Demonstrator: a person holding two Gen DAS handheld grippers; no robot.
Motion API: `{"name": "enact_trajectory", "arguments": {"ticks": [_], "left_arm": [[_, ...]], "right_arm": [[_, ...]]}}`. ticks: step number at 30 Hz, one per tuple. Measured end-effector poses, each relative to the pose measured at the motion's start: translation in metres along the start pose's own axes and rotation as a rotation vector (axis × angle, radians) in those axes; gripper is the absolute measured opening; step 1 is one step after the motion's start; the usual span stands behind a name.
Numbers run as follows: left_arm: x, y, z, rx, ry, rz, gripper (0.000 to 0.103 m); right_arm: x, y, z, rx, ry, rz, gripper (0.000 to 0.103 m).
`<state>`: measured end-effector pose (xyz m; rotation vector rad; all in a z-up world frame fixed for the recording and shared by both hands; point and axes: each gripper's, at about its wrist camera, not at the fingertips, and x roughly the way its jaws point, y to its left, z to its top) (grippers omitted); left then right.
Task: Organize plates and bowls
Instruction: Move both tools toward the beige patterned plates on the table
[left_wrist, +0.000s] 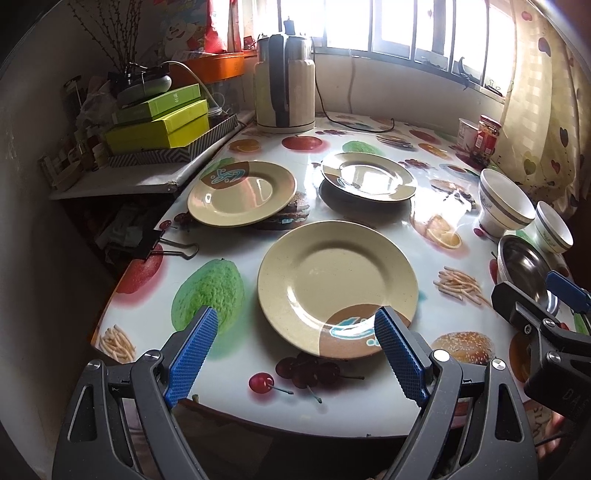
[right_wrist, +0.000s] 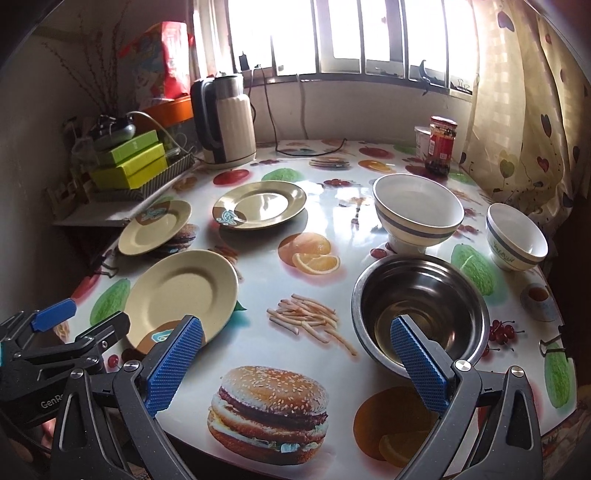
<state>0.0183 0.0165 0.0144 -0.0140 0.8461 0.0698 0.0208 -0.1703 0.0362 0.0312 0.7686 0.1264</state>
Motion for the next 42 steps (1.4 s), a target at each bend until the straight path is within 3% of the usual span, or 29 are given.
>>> {"name": "enact_trajectory", "arguments": {"ticks": [13, 42], "left_arm": [[0.008, 0.016, 0.002, -0.046, 0.022, -0.010, 0.087], [0.014, 0.011, 0.002, -0.032, 0.035, -0.008, 0.087]], "right_arm": [[0.012, 0.020, 0.008, -0.028, 0.022, 0.044, 0.103], [0.015, 0.015, 0.005, -0.016, 0.025, 0.017, 0.103]]}}
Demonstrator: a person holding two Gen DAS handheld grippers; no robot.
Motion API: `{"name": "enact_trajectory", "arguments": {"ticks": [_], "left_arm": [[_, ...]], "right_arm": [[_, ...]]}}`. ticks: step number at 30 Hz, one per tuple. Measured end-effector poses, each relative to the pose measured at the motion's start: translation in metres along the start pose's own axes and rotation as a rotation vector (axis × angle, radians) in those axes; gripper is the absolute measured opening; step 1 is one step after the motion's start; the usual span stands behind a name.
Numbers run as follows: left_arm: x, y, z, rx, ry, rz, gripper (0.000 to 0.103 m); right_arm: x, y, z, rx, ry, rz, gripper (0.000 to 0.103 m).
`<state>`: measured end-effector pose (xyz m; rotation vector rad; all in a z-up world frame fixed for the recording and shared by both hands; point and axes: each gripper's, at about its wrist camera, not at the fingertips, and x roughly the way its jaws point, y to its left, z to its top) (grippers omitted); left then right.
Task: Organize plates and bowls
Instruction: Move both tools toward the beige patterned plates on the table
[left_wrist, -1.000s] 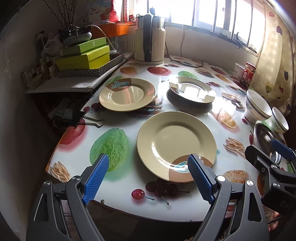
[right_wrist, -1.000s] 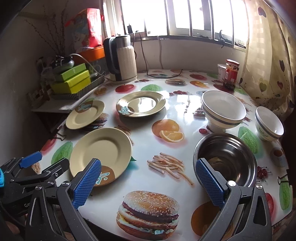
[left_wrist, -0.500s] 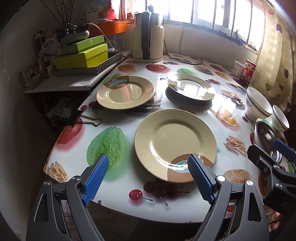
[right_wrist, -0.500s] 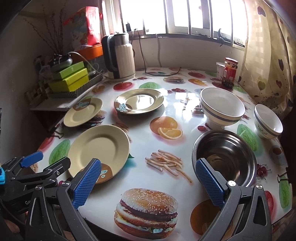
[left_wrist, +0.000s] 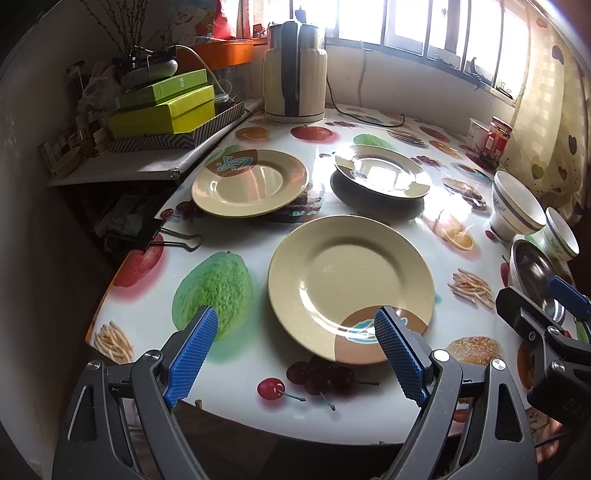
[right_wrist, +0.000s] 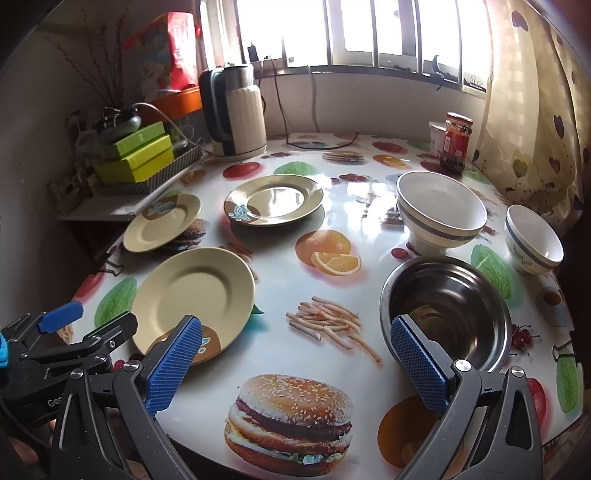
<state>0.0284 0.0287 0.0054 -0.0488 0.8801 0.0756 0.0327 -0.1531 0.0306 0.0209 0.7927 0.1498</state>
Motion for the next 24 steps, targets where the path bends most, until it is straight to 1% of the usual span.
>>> {"name": "enact_trajectory", "arguments": {"ticks": [11, 19, 24], "left_arm": [[0.004, 0.006, 0.005, -0.015, -0.003, 0.008, 0.087], [0.008, 0.020, 0.018, -0.036, -0.008, 0.037, 0.087], [0.018, 0.039, 0.033, -0.063, 0.004, 0.025, 0.087]], "right_arm": [[0.004, -0.002, 0.003, -0.006, 0.003, -0.001, 0.103], [0.013, 0.009, 0.029, -0.028, -0.013, 0.008, 0.103], [0.025, 0.019, 0.043, -0.044, -0.008, 0.030, 0.103]]}}
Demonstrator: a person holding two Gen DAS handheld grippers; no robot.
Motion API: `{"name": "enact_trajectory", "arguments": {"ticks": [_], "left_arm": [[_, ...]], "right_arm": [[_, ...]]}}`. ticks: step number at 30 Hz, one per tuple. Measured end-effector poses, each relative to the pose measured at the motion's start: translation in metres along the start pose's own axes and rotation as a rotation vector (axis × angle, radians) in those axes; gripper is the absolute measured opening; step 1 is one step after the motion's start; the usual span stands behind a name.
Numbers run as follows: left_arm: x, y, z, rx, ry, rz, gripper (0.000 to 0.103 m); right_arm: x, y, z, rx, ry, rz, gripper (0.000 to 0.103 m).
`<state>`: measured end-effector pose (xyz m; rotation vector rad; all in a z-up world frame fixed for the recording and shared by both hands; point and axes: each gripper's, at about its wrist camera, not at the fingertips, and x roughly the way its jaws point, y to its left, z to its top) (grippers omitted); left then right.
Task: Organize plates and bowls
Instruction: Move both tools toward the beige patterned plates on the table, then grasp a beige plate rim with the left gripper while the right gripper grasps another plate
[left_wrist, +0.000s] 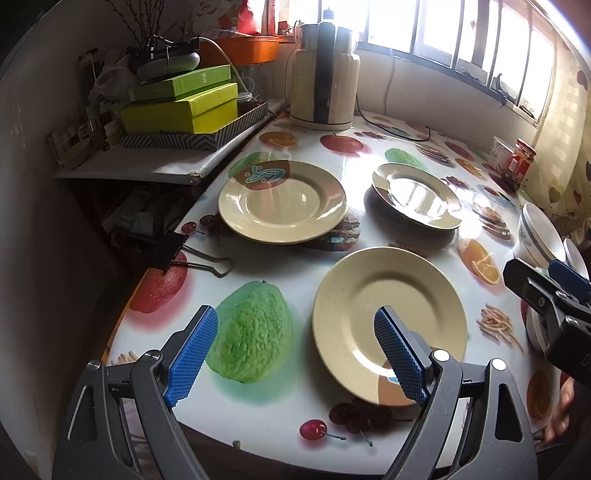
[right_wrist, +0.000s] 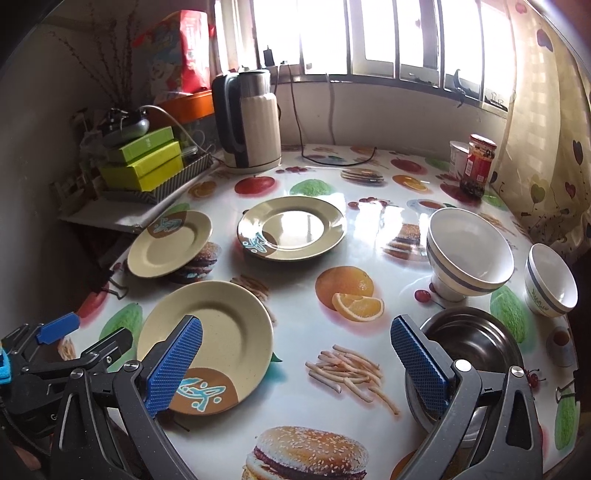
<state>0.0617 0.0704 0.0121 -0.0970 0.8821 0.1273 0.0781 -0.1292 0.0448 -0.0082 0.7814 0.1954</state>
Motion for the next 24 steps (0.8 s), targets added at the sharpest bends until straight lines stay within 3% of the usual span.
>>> {"name": "enact_trajectory", "arguments": {"ticks": [10, 11, 16, 20, 24], "left_arm": [[0.030, 0.063, 0.050, -0.080, -0.037, 0.020, 0.087], [0.035, 0.067, 0.054, -0.090, -0.035, 0.020, 0.083], [0.058, 0.081, 0.067, -0.133, 0.017, -0.016, 0.080], [0.073, 0.086, 0.074, -0.142, 0.043, -0.054, 0.071], [0.094, 0.095, 0.080, -0.212, 0.104, -0.114, 0.063]], "right_arm": [[0.048, 0.023, 0.054, 0.000, 0.014, 0.080, 0.103], [0.055, 0.026, 0.058, 0.000, 0.025, 0.094, 0.103], [0.088, 0.042, 0.075, -0.004, 0.075, 0.151, 0.103], [0.110, 0.047, 0.086, 0.042, 0.100, 0.218, 0.102], [0.132, 0.062, 0.092, 0.001, 0.149, 0.227, 0.094]]}}
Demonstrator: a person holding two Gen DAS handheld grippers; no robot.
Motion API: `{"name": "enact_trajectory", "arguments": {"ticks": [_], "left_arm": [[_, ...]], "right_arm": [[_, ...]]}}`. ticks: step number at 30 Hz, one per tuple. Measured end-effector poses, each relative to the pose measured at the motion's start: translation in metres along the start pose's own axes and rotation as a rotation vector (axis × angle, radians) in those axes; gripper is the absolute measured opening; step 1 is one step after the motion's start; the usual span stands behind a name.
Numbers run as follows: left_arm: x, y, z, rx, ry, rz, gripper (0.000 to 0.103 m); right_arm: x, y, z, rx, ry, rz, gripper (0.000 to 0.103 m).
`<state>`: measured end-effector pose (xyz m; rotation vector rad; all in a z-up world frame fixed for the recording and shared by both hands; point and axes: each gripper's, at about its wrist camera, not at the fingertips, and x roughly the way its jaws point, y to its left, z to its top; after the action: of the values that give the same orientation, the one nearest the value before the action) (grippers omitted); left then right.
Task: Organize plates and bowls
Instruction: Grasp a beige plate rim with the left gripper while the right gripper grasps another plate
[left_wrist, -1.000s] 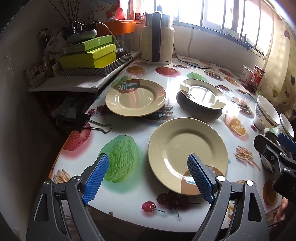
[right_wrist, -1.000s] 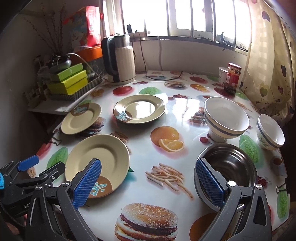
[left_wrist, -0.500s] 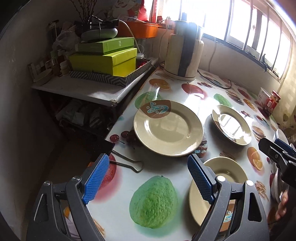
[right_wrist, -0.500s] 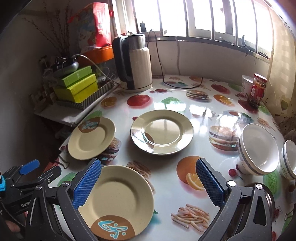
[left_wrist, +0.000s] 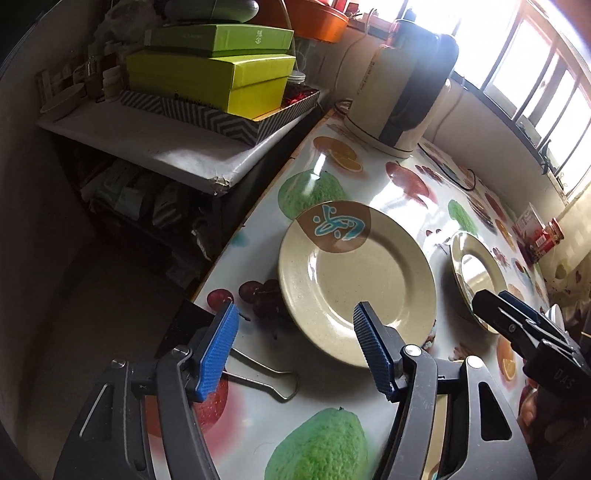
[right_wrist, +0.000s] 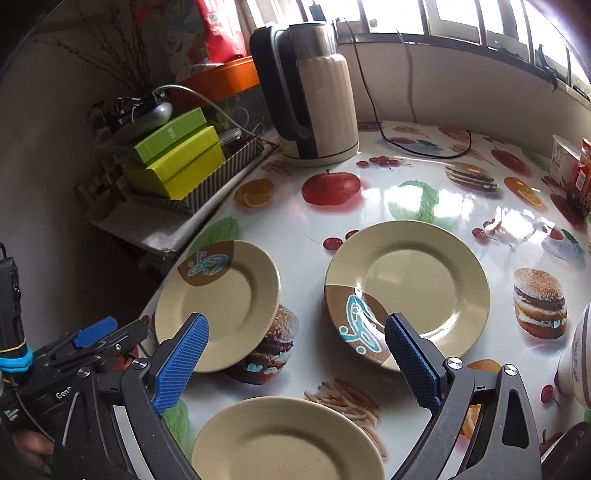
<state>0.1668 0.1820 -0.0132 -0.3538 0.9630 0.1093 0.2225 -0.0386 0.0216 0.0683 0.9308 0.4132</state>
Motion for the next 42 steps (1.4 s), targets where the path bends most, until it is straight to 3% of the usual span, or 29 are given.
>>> {"name": "enact_trajectory", "arguments": {"ticks": [2, 4, 6, 10, 17, 28, 34, 42], "left_arm": [[0.004, 0.002, 0.002, -0.002, -0.007, 0.008, 0.063], [0.009, 0.005, 0.004, -0.019, 0.002, -0.003, 0.061], [0.015, 0.007, 0.006, -0.028, 0.016, -0.011, 0.050], [0.020, 0.006, 0.008, 0.000, 0.010, 0.006, 0.049], [0.025, 0.008, 0.011, -0.005, 0.019, -0.013, 0.048], [0.032, 0.008, 0.012, -0.033, 0.050, -0.079, 0.025], [0.032, 0.008, 0.012, -0.034, 0.050, -0.080, 0.023], [0.034, 0.011, 0.014, -0.044, 0.050, -0.094, 0.023]], "right_arm": [[0.013, 0.002, 0.002, -0.011, 0.027, 0.011, 0.090], [0.023, 0.002, 0.003, -0.011, 0.043, 0.014, 0.076], [0.030, 0.004, 0.005, -0.021, 0.058, 0.019, 0.072], [0.046, 0.006, 0.009, -0.025, 0.088, 0.068, 0.064], [0.064, 0.007, 0.010, -0.026, 0.134, 0.072, 0.054], [0.077, 0.006, 0.011, 0.008, 0.161, 0.110, 0.029], [0.079, 0.001, 0.010, 0.053, 0.167, 0.150, 0.022], [0.083, -0.004, 0.012, 0.106, 0.171, 0.190, 0.021]]}}
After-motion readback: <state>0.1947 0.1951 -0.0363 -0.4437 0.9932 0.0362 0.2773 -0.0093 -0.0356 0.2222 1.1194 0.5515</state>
